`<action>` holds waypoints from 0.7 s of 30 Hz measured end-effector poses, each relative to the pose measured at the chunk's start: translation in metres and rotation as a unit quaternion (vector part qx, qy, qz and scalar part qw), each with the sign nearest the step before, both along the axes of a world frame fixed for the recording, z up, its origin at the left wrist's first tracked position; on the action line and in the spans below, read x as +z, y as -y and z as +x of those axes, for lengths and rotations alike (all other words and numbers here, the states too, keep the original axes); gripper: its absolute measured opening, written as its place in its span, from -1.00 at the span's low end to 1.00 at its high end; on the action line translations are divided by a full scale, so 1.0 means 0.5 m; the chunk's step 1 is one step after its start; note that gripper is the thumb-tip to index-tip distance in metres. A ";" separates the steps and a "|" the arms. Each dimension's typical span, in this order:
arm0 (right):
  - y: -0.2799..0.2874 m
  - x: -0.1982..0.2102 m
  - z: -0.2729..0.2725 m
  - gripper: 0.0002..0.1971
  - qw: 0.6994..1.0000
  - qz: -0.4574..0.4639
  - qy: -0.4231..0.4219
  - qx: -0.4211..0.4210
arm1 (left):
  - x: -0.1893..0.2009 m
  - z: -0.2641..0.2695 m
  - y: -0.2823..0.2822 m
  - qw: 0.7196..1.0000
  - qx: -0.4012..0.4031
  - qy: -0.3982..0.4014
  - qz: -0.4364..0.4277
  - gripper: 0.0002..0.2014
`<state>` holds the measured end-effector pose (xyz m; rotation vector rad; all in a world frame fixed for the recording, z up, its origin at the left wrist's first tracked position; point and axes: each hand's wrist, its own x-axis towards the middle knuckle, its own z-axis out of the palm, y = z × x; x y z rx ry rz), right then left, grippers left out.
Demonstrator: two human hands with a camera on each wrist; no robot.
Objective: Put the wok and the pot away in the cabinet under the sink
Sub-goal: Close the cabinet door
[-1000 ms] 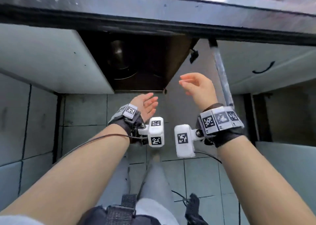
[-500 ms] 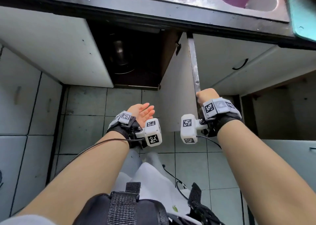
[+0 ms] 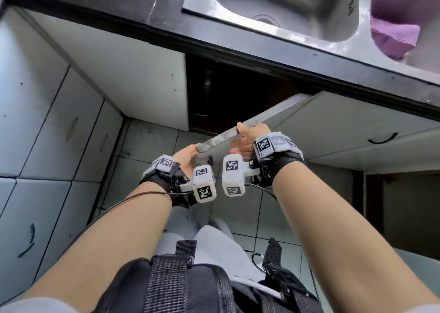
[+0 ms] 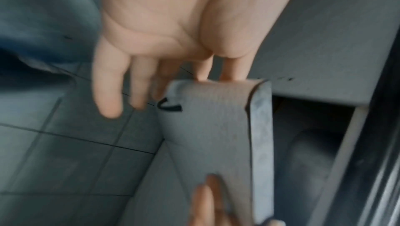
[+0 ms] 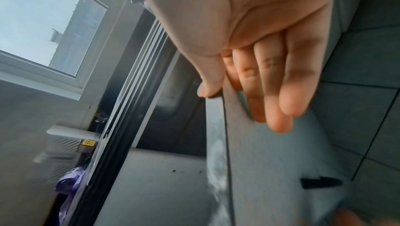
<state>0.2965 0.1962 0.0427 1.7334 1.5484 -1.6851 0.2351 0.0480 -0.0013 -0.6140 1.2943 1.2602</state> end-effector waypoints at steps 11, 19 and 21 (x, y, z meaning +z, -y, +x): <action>-0.048 -0.022 -0.197 -0.52 0.967 -0.040 -0.116 -0.224 | 0.040 -0.299 -0.099 0.957 0.233 0.101 0.139 -0.65; -0.093 0.000 -0.235 -0.70 0.944 -0.107 -0.172 -0.262 | 0.042 -0.355 -0.159 0.951 0.227 0.059 0.199 -0.75; -0.102 0.015 -0.234 -0.83 0.967 -0.087 -0.156 -0.182 | 0.033 -0.360 -0.161 0.959 0.206 0.035 0.193 -0.74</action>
